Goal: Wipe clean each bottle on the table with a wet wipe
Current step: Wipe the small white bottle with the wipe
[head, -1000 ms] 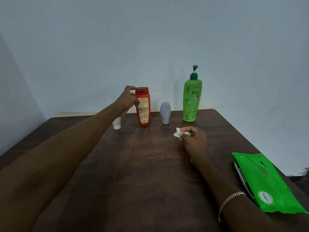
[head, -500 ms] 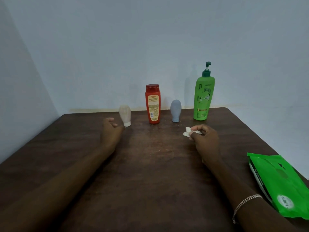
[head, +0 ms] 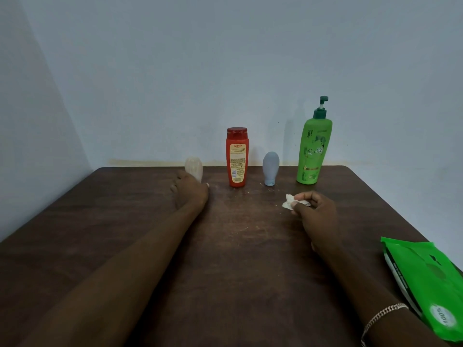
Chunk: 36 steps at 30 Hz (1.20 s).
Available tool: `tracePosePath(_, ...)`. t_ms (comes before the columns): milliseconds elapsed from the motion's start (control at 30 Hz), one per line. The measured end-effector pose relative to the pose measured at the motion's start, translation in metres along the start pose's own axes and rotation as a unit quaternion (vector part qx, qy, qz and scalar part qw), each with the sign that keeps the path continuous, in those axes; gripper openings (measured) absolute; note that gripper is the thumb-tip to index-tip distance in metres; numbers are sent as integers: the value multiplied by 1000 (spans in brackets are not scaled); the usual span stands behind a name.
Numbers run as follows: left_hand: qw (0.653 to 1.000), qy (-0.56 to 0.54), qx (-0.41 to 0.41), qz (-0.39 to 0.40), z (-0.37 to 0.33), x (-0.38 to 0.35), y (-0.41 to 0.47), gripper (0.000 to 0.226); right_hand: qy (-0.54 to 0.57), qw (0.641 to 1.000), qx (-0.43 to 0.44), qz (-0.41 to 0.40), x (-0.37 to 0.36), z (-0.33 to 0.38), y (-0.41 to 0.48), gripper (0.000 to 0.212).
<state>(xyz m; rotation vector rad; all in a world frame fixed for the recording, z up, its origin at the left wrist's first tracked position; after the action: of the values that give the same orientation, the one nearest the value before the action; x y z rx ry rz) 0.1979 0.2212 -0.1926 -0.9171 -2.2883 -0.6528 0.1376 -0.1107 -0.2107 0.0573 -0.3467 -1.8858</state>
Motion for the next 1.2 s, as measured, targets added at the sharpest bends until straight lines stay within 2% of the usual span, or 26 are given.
tracePosePath(200, 1000, -10, -4, -4, 2, 3, -4, 68, 6, 1000, 3, 2, 1, 5, -2, 14)
tracePosePath(300, 999, -47, -19, 12, 8, 8, -12, 63, 14, 1000, -2, 11, 0, 6, -2, 24)
tracePosePath(400, 992, -87, -62, 61, 15, 17, -30, 59, -15, 999, 15, 28, -2, 10, -4, 38)
tracePosePath(533, 978, -112, -123, 123, 21, 39, -63, 54, -76, 994, 49, 53, -6, 22, -15, 35)
tracePosePath(667, 965, -84, -174, 176, 28, 57, -92, 56, -96, 989, 67, 93, -16, 34, -34, 29)
tracePosePath(900, 943, -37, -260, 205, 24, 68, -122, 52, -130, 970, 93, 186, -35, 61, -64, 27)
tracePosePath(1200, 910, -27, -318, 264, 15, 60, -126, 48, -237, 948, 123, 173, -37, 61, -60, 28)
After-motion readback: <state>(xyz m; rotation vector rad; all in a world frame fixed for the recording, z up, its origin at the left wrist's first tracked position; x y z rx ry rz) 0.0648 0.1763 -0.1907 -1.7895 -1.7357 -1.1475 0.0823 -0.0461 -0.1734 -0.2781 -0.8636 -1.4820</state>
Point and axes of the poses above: each hand's wrist, its own y-axis towards the middle knuckle, its own x-axis out of the back of the hand, z = x × y, the point moved 5 cm from there along y, towards the middle knuckle, and after that the axes turned 2 degrees about -y, right-handed, at the moved point
